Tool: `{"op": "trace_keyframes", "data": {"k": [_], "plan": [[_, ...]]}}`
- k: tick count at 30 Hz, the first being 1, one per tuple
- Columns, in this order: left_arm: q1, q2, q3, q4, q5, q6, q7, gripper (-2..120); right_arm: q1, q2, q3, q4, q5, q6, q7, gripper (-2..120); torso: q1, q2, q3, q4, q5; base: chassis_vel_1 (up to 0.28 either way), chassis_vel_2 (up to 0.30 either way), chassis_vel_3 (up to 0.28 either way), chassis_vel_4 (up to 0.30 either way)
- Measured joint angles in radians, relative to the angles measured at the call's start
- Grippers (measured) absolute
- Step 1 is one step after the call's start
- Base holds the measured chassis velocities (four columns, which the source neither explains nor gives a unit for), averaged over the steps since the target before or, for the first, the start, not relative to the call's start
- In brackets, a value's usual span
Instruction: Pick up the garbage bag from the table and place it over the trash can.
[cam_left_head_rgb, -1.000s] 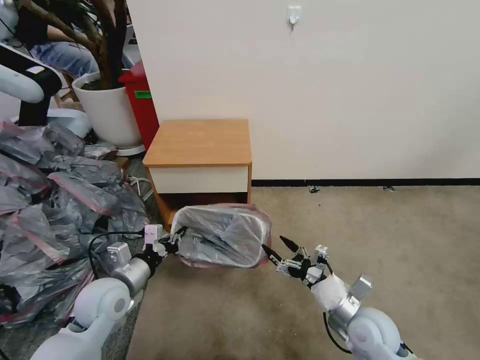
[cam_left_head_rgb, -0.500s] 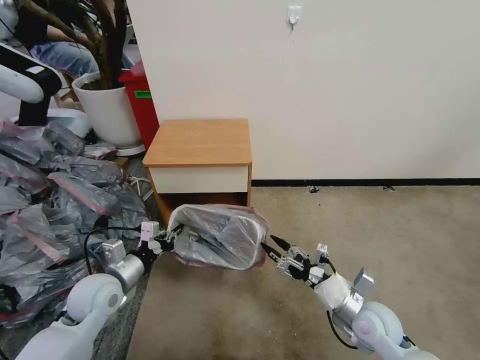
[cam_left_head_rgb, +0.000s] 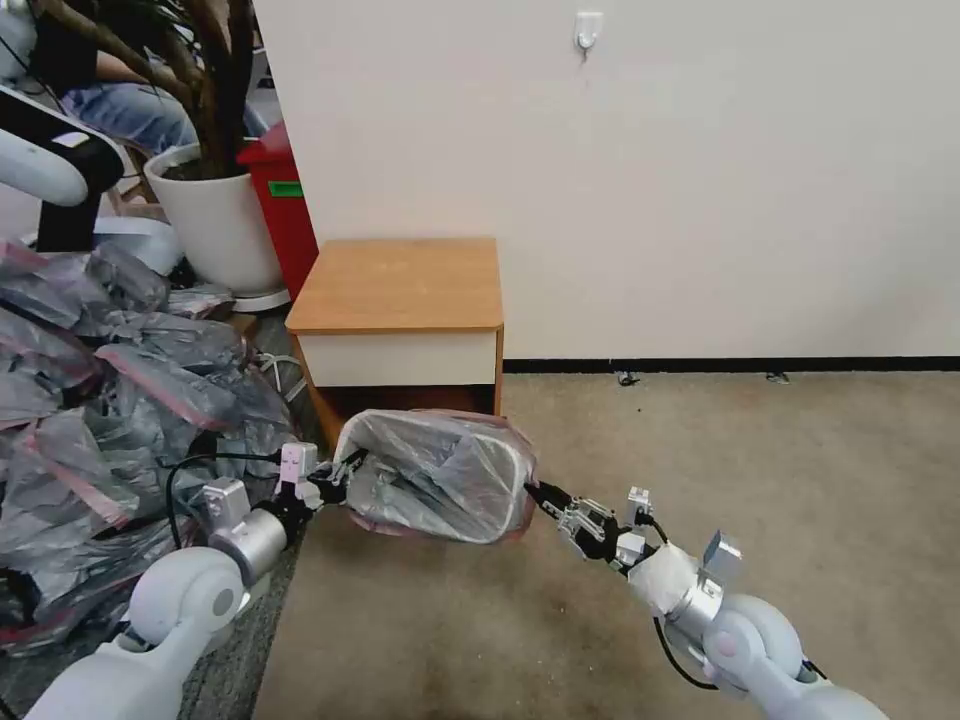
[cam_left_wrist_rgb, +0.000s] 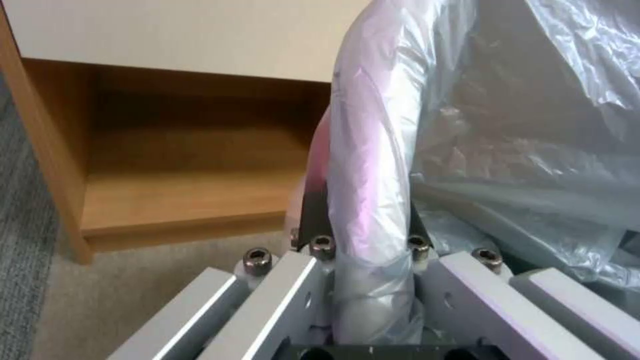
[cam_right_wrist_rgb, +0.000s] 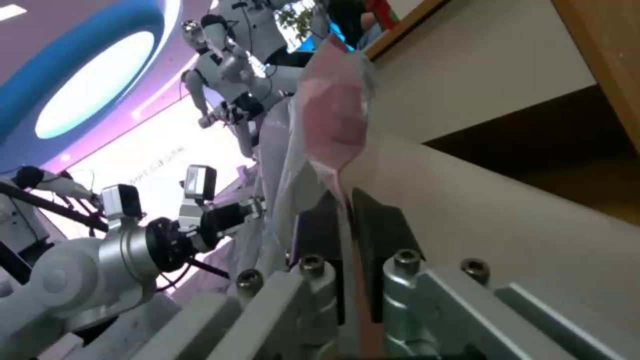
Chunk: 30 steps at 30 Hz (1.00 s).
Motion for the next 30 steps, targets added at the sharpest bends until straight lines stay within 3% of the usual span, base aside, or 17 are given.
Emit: {"op": "trace_keyframes", "data": {"k": [9,17,30], "plan": [[0.010,-0.009,0.002,-0.010,0.003,-0.001,-0.002,3,-0.009,0.012,0.003,0.008,-0.032,0.004,-0.005,6,0.000,0.000,0.000,0.0000,0.0000,0.000,0.000,0.000,0.000],[0.038,-0.022,0.002,-0.025,0.020,-0.001,-0.003,3,-0.016,0.022,0.003,0.044,-0.096,0.005,0.106,6,0.000,0.000,0.000,0.0000,0.0000,0.000,0.000,0.000,0.000],[0.067,-0.041,-0.001,-0.048,0.030,-0.002,-0.006,3,-0.036,0.040,0.011,0.052,-0.205,0.015,0.177,6,0.000,0.000,0.000,0.0000,0.0000,0.000,0.000,0.000,0.000]]}}
